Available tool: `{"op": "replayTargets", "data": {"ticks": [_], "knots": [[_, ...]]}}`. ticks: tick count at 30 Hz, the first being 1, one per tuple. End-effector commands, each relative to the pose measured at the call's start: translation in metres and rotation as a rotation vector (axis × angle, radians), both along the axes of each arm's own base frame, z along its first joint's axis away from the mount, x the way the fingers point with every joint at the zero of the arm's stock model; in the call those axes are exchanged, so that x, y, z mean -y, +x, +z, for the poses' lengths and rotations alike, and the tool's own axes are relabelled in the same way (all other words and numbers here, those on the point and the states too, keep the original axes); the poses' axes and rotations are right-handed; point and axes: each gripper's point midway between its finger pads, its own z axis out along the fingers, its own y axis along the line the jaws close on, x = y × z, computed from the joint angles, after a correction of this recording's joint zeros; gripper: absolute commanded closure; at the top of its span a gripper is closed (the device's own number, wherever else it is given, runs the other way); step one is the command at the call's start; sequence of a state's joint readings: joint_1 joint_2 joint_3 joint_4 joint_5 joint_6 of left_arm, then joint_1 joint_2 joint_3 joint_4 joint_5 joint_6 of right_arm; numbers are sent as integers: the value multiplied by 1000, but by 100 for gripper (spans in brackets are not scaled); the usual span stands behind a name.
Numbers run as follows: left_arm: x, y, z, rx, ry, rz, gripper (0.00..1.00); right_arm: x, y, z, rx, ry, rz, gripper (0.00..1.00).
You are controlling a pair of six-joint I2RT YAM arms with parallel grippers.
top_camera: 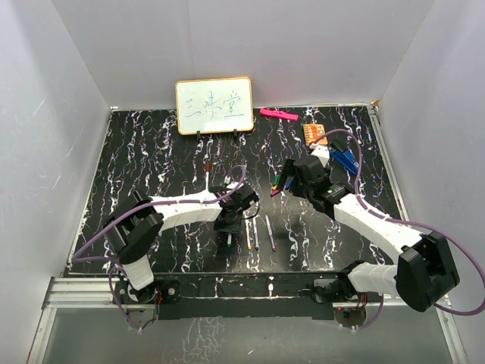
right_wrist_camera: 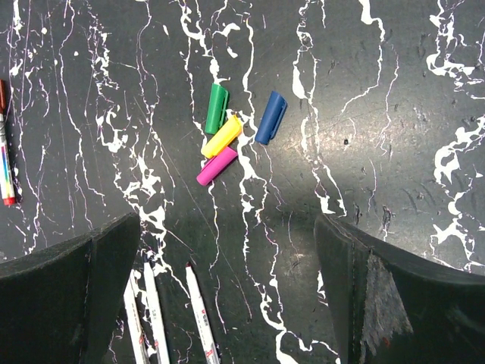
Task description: Insert the pens into the pen caps
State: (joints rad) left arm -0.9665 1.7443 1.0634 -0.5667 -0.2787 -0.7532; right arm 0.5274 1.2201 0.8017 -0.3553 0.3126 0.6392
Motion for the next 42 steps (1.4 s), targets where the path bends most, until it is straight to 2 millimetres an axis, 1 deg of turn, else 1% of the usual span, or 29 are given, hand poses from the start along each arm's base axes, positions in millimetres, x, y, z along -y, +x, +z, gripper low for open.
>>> {"op": "replayTargets", "data": {"ticks": [1, 5, 8, 15, 18, 21, 25, 31, 32, 35, 36, 40, 42], "knots": [[-47, -26, -14, -88, 189, -35, 66, -6, 9, 11, 52, 46, -5, 2], [-49, -26, -17, -104, 190, -43, 66, -7, 9, 12, 52, 54, -5, 2], [-49, -24, -18, -116, 173, -39, 70, -8, 9, 14, 55, 58, -5, 3], [-72, -15, -20, -142, 146, 34, 70, -8, 8, 13, 52, 53, 2, 3], [-73, -13, -20, -148, 116, 45, 70, -8, 8, 12, 47, 54, 2, 3], [-75, -15, -22, -169, 133, 41, 70, -10, 9, 11, 45, 61, 2, 3], [-74, -20, -31, -203, 134, 31, 70, -11, 9, 11, 42, 65, 6, 3], [-77, -21, -39, -228, 119, 44, 71, -10, 7, 8, 33, 59, 8, 3], [-78, -21, -41, -233, 119, 49, 73, -9, 6, 8, 32, 56, 6, 3], [-85, -20, -42, -237, 127, 62, 88, -8, 5, 8, 32, 54, 2, 3], [-88, -19, -44, -240, 128, 66, 90, -7, 5, 7, 31, 53, 0, 3], [-99, -16, -51, -268, 137, 82, 90, -8, 4, 9, 33, 62, 1, 3], [-100, -17, -56, -283, 139, 77, 93, -8, 4, 9, 31, 63, 2, 3]]}}
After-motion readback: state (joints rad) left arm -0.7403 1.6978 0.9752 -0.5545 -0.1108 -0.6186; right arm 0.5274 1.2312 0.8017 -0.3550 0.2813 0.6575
